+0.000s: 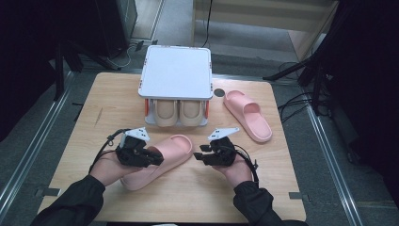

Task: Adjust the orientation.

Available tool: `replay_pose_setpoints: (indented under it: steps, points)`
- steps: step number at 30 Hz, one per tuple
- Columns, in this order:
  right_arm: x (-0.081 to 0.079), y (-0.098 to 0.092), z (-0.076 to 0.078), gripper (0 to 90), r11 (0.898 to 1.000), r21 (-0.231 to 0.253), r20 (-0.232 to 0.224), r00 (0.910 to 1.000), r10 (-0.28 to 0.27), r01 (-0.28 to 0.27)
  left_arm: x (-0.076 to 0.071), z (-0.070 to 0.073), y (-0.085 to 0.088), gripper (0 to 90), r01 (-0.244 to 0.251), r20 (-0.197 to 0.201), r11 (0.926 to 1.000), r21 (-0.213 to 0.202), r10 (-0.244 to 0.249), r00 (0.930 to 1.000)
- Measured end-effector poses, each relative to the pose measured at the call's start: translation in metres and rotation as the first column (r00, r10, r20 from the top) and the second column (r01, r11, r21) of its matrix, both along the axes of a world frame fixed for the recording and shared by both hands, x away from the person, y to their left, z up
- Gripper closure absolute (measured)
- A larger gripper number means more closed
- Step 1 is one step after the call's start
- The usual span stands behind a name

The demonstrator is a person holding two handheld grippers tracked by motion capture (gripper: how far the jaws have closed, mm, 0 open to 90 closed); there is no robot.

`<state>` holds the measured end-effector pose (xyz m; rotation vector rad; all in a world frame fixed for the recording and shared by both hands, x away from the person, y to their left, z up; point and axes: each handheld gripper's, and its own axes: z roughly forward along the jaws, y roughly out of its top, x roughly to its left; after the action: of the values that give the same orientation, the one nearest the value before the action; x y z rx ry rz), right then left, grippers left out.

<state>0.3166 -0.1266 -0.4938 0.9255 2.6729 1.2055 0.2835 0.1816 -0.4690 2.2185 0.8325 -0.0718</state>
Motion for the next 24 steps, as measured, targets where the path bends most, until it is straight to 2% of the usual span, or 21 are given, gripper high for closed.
replay_pose_setpoints:
  steps: [4, 7, 10, 16, 18, 20, 22, 24]
  points:
    - [0.000, 0.004, -0.002, 64.7, 1.000, -0.011, -0.002, 1.0000, 0.007, -0.007, 0.003, 0.004, 0.018, 84.9, -0.040, 0.010, 0.9989, 0.024, 0.039, 0.9992]
    - [0.000, 0.008, -0.003, 71.9, 1.000, -0.011, 0.003, 0.9999, 0.014, -0.014, 0.009, -0.001, 0.030, 87.9, -0.081, 0.009, 0.9959, 0.039, 0.081, 0.9967]
    - [0.000, 0.012, -0.005, 78.7, 1.000, -0.009, -0.012, 0.9997, 0.020, -0.020, 0.013, -0.006, 0.040, 88.8, -0.115, 0.005, 0.9920, 0.052, 0.115, 0.9934]
    - [0.003, 0.022, -0.013, 82.3, 0.998, -0.036, -0.046, 0.9976, 0.052, -0.054, 0.020, -0.019, 0.049, 88.8, -0.135, -0.024, 0.9893, 0.055, 0.137, 0.9903]
    - [0.004, 0.025, -0.015, 82.3, 0.997, -0.048, -0.052, 0.9969, 0.059, -0.062, 0.022, -0.021, 0.049, 88.8, -0.152, -0.012, 0.9857, 0.073, 0.153, 0.9882]
    - [0.005, 0.027, -0.017, 82.3, 0.996, -0.055, -0.060, 0.9963, 0.061, -0.064, 0.026, -0.024, 0.053, 88.8, -0.176, -0.016, 0.9818, 0.071, 0.178, 0.9839]
    - [0.005, 0.029, -0.019, 82.1, 0.996, -0.061, -0.064, 0.9961, 0.061, -0.065, 0.031, -0.030, 0.055, 88.8, -0.194, -0.035, 0.9783, 0.073, 0.197, 0.9798]
    - [0.006, 0.031, -0.020, 81.8, 0.995, -0.062, -0.064, 0.9956, 0.068, -0.072, 0.033, -0.036, 0.054, 88.8, -0.191, -0.055, 0.9775, 0.089, 0.196, 0.9790]
